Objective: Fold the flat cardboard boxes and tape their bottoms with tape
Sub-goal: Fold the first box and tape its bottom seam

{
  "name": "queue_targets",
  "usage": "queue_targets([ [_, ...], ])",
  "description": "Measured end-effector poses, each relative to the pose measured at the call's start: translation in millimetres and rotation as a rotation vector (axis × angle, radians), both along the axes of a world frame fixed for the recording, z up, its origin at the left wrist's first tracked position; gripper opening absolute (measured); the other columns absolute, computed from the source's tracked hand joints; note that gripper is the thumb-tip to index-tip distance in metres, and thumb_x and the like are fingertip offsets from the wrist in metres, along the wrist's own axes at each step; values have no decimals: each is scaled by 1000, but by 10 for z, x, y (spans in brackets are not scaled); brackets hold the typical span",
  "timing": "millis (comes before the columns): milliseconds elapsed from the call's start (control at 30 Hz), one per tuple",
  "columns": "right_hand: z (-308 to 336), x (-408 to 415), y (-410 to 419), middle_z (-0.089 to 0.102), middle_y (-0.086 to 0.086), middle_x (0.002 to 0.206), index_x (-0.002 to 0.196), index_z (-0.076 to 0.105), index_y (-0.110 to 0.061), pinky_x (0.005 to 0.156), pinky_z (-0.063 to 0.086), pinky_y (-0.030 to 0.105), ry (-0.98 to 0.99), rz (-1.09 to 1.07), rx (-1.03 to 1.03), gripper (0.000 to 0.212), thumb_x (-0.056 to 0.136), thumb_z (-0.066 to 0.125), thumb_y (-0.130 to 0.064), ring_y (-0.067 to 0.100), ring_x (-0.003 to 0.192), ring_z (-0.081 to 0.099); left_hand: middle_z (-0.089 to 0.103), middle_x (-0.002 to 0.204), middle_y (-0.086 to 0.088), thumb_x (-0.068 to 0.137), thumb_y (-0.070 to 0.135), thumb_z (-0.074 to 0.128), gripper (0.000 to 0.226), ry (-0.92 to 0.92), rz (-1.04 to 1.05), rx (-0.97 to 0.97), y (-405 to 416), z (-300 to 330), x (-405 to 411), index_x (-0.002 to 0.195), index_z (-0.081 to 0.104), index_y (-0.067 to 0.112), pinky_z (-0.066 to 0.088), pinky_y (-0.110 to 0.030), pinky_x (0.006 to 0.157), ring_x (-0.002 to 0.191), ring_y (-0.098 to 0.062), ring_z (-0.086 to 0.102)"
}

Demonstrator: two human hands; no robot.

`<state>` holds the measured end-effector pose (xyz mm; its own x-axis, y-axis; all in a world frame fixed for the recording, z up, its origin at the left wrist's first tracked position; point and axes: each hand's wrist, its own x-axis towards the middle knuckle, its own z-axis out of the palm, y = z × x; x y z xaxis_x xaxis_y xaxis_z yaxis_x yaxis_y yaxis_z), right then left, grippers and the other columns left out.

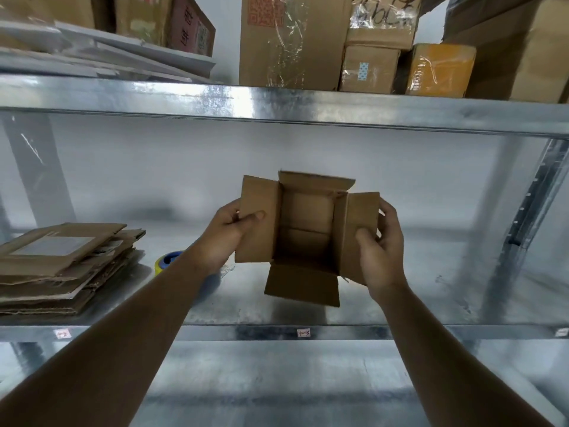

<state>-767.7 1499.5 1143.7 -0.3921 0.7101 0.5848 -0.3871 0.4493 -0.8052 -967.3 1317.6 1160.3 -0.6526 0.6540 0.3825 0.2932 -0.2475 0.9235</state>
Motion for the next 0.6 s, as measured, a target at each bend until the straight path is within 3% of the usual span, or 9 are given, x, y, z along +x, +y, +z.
queue_targets([
  [133,74,-17,85,67,1,127,151,44,-36,76,59,22,-51,-37,-20,68,99,58,6,15,106,70,75,116,-11,102,21,66,45,-2,135,-1,38,33,-79,143,53,35,62,-55,85,104,-35,73],
  [233,109,-39,136,63,-7,122,156,37,-35,77,57,13,-175,-39,0,76,97,64,5,-4,98,67,72,119,-6,101,18,66,64,45,218,-50,118,3,-125,150,38,48,61,-52,88,105,-29,71],
  [300,130,-67,158,60,-8,124,156,38,-36,84,57,15,-262,-53,35,78,95,65,6,-6,97,65,70,124,1,100,17,66,63,141,301,-124,194,-11,-196,151,41,45,59,-52,95,110,-26,69],
  [400,198,-118,180,49,-1,143,148,50,-29,96,51,19,-433,-200,207,68,91,63,6,8,112,60,58,146,3,99,21,64,65,319,395,-290,272,7,-272,157,38,36,50,-44,109,127,-25,59],
  [500,290,-154,159,32,6,153,137,58,-18,90,50,21,-645,-408,443,45,94,64,-4,18,106,55,38,163,-3,102,20,59,66,554,462,-460,354,37,-319,162,31,17,35,-34,118,145,-26,43],
  [600,304,-213,108,47,9,140,127,62,-14,90,51,30,-890,-616,708,35,92,66,-13,27,115,52,10,173,-3,104,36,53,63,810,483,-687,440,2,-348,158,33,12,34,-38,120,156,-26,23],
])
